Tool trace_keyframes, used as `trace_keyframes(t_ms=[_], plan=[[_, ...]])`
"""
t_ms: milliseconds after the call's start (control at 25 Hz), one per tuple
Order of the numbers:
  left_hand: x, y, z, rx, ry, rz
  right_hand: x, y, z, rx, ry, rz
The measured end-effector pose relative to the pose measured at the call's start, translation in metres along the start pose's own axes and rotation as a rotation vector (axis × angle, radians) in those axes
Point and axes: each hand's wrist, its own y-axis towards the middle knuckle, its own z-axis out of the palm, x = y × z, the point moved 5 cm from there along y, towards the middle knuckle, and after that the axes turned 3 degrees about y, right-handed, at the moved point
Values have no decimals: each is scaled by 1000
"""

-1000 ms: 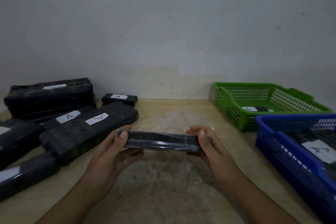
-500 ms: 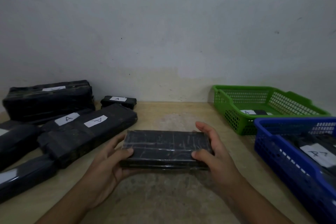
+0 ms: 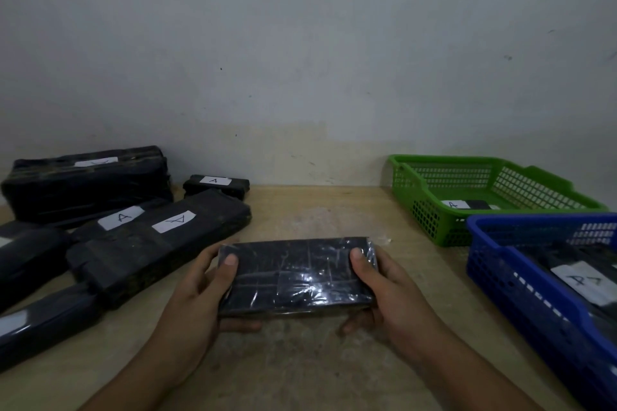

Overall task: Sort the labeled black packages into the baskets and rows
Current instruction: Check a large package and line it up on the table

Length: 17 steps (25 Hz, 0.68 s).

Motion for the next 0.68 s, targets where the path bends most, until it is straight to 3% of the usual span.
trace_keyframes(t_ms=[360,520,680], plan=[[0,-2,4,14,64,23,3,-2,-3,-93,-68,46],[3,1,1,-16,65,12,8,-4,1,-48,-33,36],[2,5,-7,-120,14,39,16,-6,4,58,150,4]])
